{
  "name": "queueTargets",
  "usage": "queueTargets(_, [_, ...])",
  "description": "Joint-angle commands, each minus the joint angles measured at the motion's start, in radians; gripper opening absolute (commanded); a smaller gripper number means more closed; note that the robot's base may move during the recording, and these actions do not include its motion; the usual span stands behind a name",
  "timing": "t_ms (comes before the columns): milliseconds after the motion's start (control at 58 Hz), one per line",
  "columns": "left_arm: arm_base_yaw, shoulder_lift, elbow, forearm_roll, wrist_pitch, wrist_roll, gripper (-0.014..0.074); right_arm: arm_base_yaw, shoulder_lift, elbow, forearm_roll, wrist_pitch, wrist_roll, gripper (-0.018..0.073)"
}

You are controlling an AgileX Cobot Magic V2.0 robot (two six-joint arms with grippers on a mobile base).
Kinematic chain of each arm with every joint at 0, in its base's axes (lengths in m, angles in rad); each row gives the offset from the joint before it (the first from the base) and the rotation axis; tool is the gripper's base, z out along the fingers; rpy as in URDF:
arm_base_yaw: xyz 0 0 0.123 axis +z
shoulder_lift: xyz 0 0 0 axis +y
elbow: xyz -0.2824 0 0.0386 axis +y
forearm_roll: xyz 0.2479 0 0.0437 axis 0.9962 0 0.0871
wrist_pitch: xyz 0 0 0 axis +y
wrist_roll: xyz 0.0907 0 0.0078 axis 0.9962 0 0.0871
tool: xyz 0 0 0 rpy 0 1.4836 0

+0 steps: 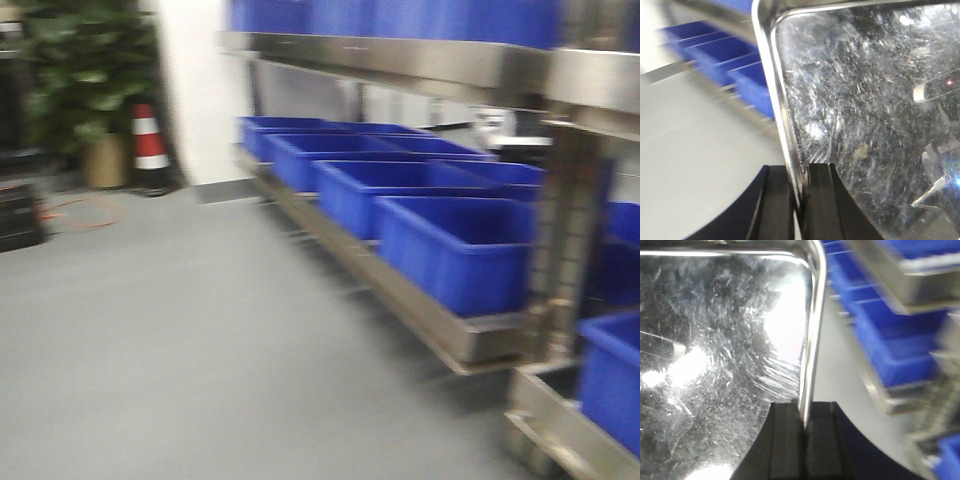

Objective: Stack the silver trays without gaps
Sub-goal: 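Drive the base away from the shelf holding the tray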

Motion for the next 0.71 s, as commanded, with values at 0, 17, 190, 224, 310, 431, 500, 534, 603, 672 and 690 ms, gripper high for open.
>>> queueTargets(0, [-0.008, -0.015, -0.008, 0.003, -0.042, 0.023, -0.0007, 0.003, -0.012, -0.014, 0.017, -0.062, -0.017, -0.0078])
queueTargets(17, [-0.008, -0.015, -0.008, 0.003, -0.042, 0.023, -0.0007, 0.003, -0.012, -0.014, 0.017, -0.062, -0.017, -0.0078])
queueTargets(190, [-0.008, -0.015, -0.008, 0.003, -0.042, 0.023, -0.0007, 0.003, -0.012, -0.014, 0.017, -0.062, -0.017, -0.0078])
queueTargets(224, [-0.008, -0.015, -0.008, 0.003, -0.042, 0.023, -0.0007, 0.003, -0.012, -0.014, 0.017, -0.062, -0.017, -0.0078])
queueTargets(310, [-0.008, -0.015, -0.008, 0.003, -0.042, 0.023, -0.0007, 0.003, -0.012, -0.014, 0.017, -0.062, -0.017, -0.0078])
queueTargets(431, [-0.008, -0.015, -0.008, 0.003, -0.042, 0.023, -0.0007, 0.003, -0.012, -0.014, 0.017, -0.062, -0.017, -0.0078])
queueTargets(500, [-0.008, -0.015, -0.008, 0.003, -0.042, 0.023, -0.0007, 0.003, -0.012, -0.014, 0.017, -0.062, -0.017, -0.0078])
queueTargets(534, [-0.008, -0.015, -0.008, 0.003, -0.042, 0.023, -0.0007, 0.003, -0.012, -0.014, 0.017, -0.062, -0.017, -0.0078])
queueTargets(603, [-0.008, -0.015, -0.008, 0.003, -0.042, 0.023, -0.0007, 0.003, -0.012, -0.014, 0.017, -0.062, -0.017, -0.0078])
queueTargets(672, [-0.008, -0.015, -0.008, 0.003, -0.042, 0.023, -0.0007, 0.003, -0.012, -0.014, 0.017, -0.062, -0.017, -0.0078])
queueTargets(690, [-0.008, -0.015, -0.008, 0.003, -0.042, 0.023, -0.0007, 0.003, -0.012, -0.014, 0.017, -0.062, -0.017, -0.0078])
